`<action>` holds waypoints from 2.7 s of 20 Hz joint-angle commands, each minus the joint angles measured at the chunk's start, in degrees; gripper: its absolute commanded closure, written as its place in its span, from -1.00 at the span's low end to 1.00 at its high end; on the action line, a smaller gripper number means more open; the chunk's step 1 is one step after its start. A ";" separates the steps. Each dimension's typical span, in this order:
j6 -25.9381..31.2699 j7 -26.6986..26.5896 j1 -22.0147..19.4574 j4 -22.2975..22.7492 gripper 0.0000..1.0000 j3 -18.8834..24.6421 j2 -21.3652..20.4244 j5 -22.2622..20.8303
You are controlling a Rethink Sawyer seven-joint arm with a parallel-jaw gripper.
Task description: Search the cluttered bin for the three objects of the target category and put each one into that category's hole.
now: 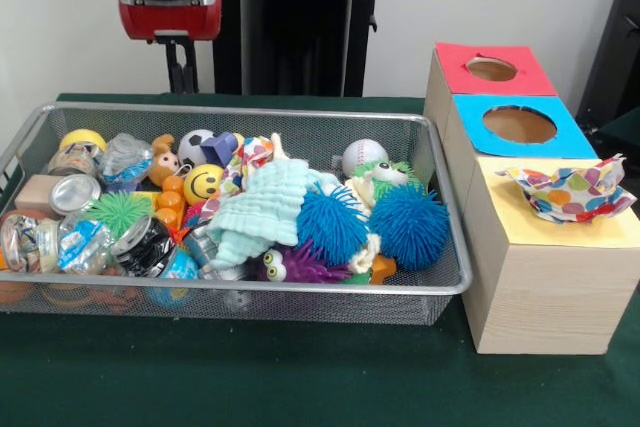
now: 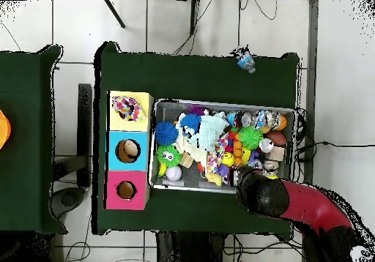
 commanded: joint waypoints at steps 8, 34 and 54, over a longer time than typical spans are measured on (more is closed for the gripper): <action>-1.95 7.72 1.17 4.65 1.00 -3.37 1.67 -0.86; -0.80 5.96 7.68 -8.93 1.00 -6.75 6.98 4.30; 3.46 4.78 9.05 -15.76 1.00 -6.74 9.34 3.75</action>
